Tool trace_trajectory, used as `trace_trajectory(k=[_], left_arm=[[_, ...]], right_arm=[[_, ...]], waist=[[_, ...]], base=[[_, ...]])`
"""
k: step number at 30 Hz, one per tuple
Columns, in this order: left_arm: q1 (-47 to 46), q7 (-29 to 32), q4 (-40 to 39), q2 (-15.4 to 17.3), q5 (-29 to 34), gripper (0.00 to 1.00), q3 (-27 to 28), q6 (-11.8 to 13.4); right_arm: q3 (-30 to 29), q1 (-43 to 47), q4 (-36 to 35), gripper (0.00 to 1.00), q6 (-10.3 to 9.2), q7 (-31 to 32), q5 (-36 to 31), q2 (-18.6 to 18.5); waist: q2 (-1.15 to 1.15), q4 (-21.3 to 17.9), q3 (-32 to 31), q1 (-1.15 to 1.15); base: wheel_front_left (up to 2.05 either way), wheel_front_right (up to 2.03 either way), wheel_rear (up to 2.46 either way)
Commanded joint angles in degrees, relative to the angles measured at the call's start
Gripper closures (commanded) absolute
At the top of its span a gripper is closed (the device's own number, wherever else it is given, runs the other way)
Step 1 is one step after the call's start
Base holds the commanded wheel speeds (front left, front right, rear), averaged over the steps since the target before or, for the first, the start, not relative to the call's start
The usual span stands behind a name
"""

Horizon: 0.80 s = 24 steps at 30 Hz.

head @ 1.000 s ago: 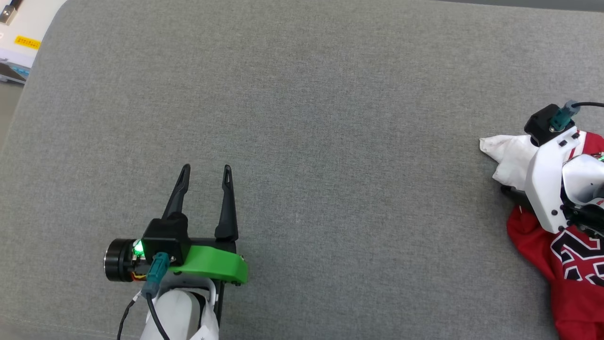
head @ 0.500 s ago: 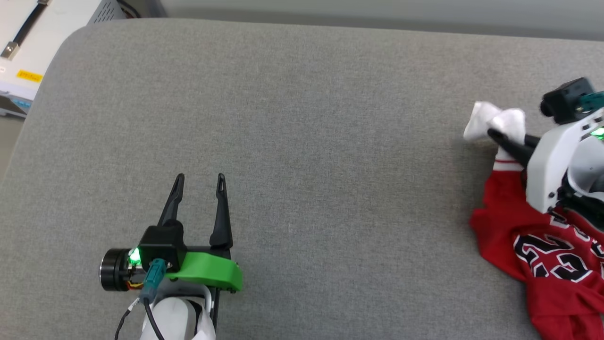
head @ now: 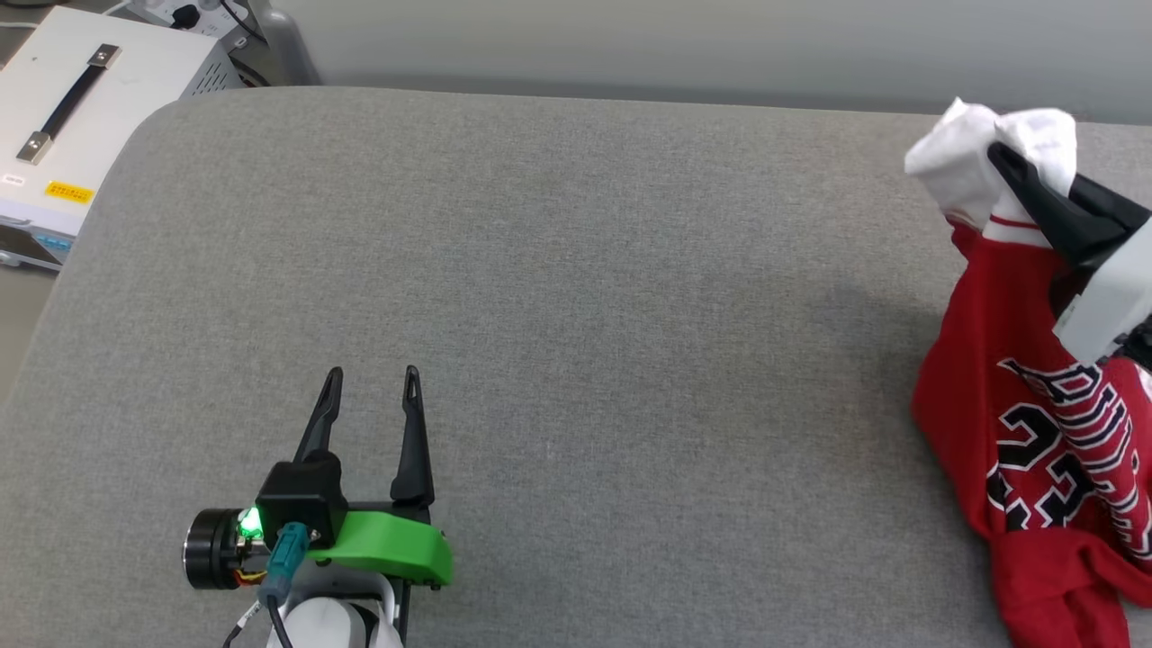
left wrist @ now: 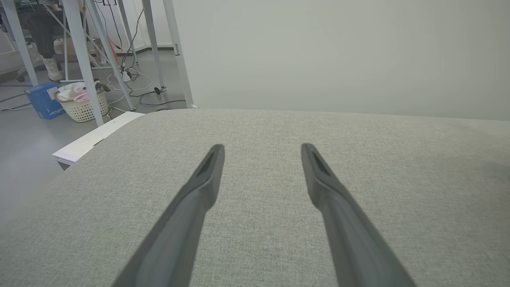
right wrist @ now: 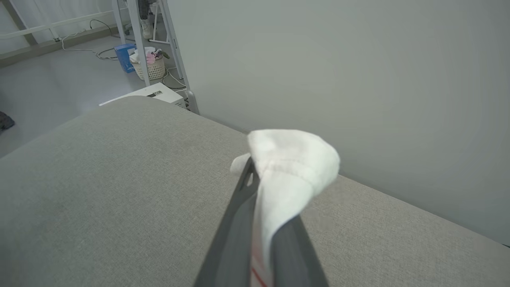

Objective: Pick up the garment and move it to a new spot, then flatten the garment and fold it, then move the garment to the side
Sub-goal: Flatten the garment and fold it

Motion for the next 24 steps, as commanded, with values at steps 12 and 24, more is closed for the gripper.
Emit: trace_trajectory(k=[12,24], left_arm=[[-1.28,-0.34,-0.62,-0.17,-0.47,0.0,-1.77,0.51],[-3.55,-0.34,-0.67,-0.17,-2.5,0.0,-3.07,1.88]], right_arm=[[4.03,-10.01,1.04,1.0,-0.02,3.87,-7.59,13.13],[27.85,-18.88,21.63,1.0,-0.02,0.77,-10.81,28.22]], waist=[[0.0,3.81,2.48,0.0],[0.0,6.83,7.11,0.0]], base=[[0.0,0.0,0.0],[0.0,0.0,0.0]])
